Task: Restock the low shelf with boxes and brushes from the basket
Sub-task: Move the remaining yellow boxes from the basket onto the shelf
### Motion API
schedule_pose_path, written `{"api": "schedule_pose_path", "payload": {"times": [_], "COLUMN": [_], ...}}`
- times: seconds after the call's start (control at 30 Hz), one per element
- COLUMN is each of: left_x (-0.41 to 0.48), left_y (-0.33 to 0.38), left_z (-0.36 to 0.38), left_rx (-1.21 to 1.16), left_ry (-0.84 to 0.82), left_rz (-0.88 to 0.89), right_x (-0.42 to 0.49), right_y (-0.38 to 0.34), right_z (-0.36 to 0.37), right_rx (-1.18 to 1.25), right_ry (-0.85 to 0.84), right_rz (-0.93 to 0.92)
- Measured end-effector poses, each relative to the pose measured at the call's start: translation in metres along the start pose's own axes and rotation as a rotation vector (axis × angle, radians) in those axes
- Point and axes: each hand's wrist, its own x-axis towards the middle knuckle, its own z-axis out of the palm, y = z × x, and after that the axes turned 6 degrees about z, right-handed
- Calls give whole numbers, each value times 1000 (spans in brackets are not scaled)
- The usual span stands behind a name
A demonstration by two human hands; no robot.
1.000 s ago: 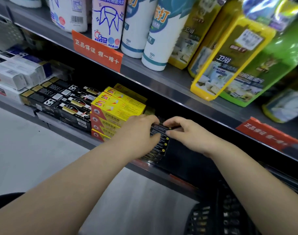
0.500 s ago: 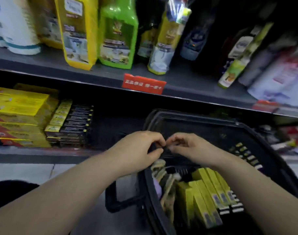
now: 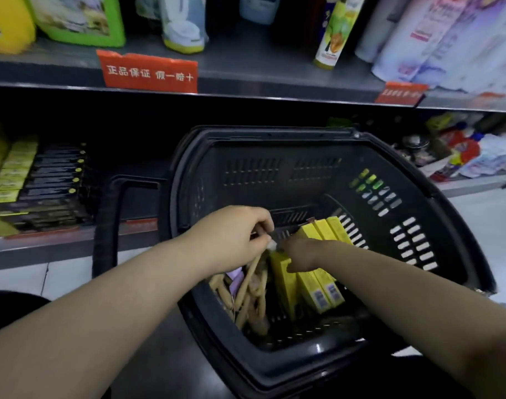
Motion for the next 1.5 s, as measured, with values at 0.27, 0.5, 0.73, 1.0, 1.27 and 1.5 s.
{"api": "schedule_pose_path", "payload": {"times": [0.27,0.5,0.73,1.0,1.27,1.5], "left_x": [0,3,3,3,9,8], "left_y": [-10,-5,1,-9,-5,-5], "left_z": [-1,2,2,3,4,13], "left_rx": [-40,-72,-79,-93,-410,-685], "left_ry": [1,-19,4,-16,-29,24], "left_rz": [-21,-26,-23,-154,-311,-438], "right_x": [36,43,47,-12,-77,-57], "right_y": [-8,2,-5,26,62,53], "right_z": [11,16,25,-46,-76,-65], "right_rx": [-201,-200,-236,163,1089,1363], "right_ry": [-55,-37,-18,-80,-135,-17], "right_rz": [-49,-31,1,-166,-579,-521]}}
